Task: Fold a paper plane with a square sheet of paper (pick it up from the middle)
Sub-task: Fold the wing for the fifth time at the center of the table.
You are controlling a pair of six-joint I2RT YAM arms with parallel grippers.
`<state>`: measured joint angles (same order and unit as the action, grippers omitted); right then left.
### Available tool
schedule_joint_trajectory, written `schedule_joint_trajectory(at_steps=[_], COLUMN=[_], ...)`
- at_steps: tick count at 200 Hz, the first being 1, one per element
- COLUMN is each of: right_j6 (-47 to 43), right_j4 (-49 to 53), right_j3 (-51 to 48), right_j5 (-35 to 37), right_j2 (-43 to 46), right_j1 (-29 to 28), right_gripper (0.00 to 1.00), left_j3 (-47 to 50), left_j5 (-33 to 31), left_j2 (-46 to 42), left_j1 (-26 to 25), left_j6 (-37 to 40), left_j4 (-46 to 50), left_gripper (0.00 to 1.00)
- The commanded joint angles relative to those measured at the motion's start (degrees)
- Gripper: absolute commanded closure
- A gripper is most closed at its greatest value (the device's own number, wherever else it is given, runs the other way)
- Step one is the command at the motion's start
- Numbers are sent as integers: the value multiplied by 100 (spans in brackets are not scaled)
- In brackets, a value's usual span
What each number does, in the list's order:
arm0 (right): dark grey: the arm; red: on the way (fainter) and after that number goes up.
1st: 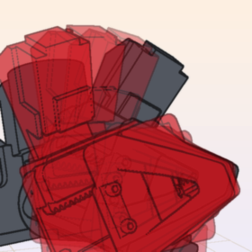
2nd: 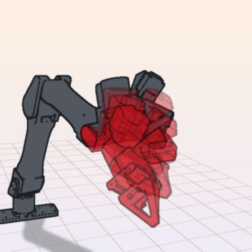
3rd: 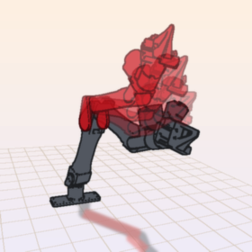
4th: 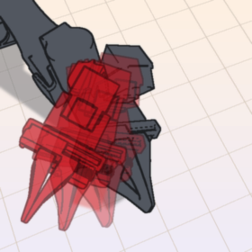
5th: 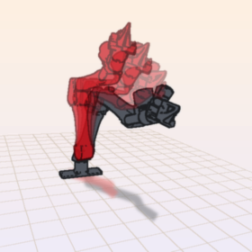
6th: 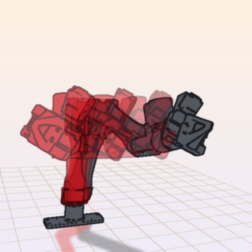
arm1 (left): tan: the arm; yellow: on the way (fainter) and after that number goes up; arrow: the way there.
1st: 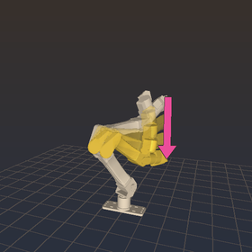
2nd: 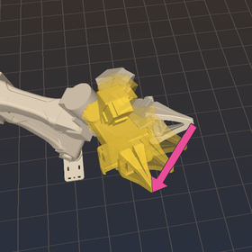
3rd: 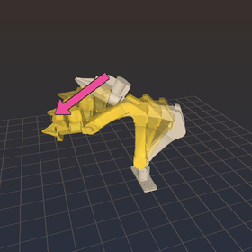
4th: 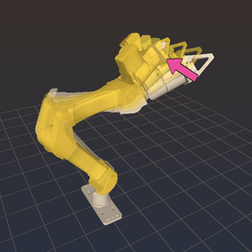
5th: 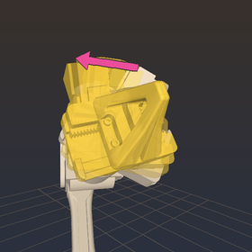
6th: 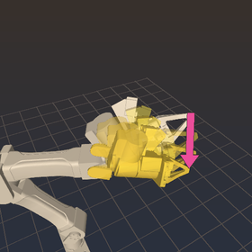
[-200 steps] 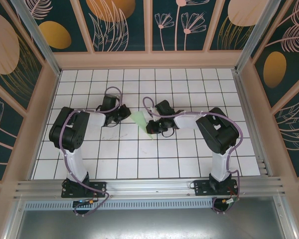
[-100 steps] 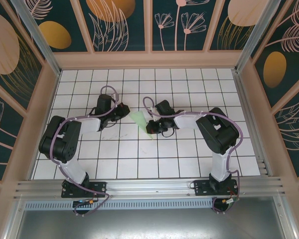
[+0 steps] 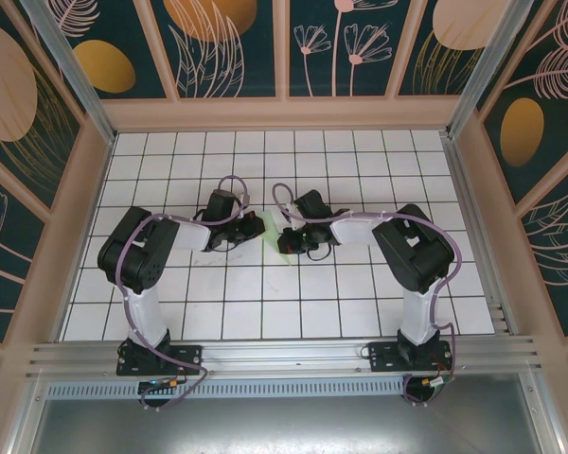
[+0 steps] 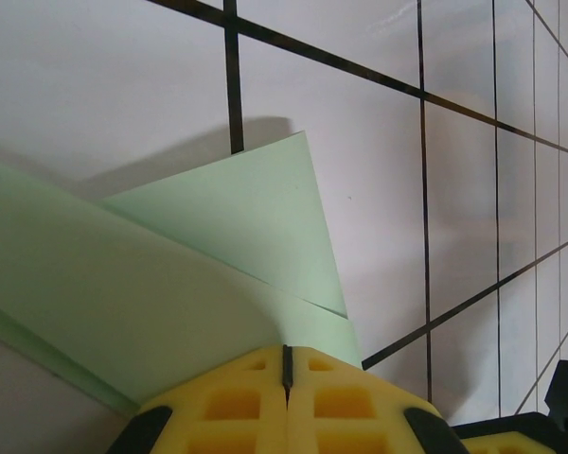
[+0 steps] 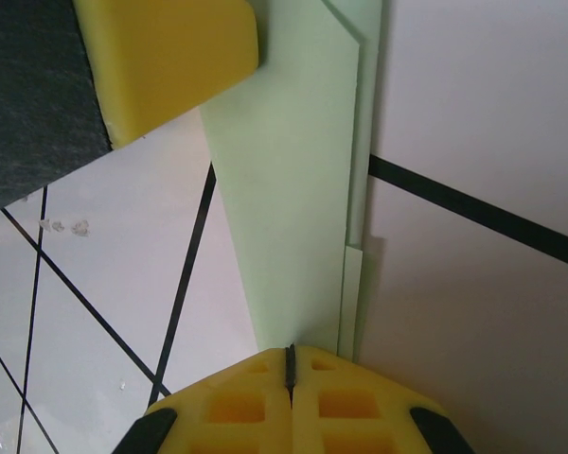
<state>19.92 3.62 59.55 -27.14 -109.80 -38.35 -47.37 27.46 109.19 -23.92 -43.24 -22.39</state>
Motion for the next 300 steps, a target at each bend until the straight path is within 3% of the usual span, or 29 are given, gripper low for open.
schedule_joint_trajectory(at_steps=[1,117,167,252,300], right_j6=[24,155,-52,-380,-843], right_j4=[494,101,73,440,664], right_j3=[-38,1248,873,198,-344], right_j5=[256,-186,-535,-345,-617], right_j2=[26,-806,-785,-308,145], right_j1=[3,-68,-94,-103,-122], right_gripper=[100,100,100,100,100], left_j3=[87,176,158,108,18], left_j5=[-415,-431,-529,-606,-638], left_j2=[125,239,305,375,355], left_j1=[7,2,2,4,2], left_j6=[193,140,86,42,83], left_j4=[360,311,383,443,540], left_gripper=[100,100,100,100,100])
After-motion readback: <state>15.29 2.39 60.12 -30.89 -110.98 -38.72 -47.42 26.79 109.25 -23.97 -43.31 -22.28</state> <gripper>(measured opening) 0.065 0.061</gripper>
